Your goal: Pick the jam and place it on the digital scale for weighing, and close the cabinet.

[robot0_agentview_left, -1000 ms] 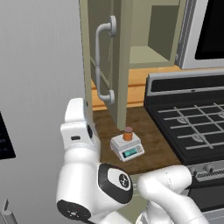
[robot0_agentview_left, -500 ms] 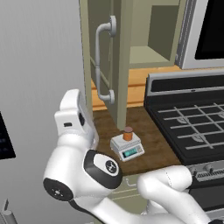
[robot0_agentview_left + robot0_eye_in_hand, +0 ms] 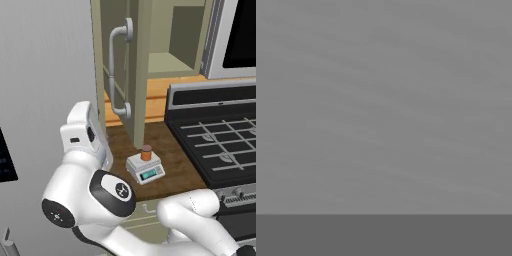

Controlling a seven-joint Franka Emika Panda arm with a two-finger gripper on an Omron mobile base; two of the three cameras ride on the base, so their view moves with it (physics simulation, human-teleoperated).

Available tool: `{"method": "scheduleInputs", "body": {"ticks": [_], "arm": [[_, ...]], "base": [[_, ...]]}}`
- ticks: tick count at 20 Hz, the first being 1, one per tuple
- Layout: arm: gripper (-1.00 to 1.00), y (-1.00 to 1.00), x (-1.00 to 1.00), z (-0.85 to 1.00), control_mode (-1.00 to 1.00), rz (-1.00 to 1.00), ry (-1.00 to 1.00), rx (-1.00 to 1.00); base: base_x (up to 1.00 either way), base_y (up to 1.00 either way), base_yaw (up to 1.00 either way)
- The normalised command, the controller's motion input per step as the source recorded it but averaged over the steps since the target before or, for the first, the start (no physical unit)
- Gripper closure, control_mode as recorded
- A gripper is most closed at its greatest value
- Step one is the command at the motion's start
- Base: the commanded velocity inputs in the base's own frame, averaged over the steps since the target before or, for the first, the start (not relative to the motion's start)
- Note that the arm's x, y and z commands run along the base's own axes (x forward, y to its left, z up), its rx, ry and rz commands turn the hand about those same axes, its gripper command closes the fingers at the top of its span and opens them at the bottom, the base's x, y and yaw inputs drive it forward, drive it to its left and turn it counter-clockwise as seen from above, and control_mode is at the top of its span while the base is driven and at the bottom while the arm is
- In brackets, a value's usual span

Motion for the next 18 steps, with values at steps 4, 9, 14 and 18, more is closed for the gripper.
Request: {"method": "scheduleInputs", "body": {"ticks": [4, 9, 14, 18], "arm": [[-1.0, -0.48, 0.37, 0.04, -1.0, 0.0, 0.0, 0.06], [-1.0, -0.47, 0.28, 0.08, -1.0, 0.0, 0.0, 0.07], [-1.0, -0.51, 0.51, 0.0, -1.0, 0.0, 0.03, 0.12], [-1.0, -0.53, 0.75, 0.05, -1.0, 0.02, 0.08, 0.11]], "base": [[0.0, 0.0, 0.0], [0.0, 0.0, 0.0], [0.0, 0.0, 0.0], [0.0, 0.0, 0.0]]}}
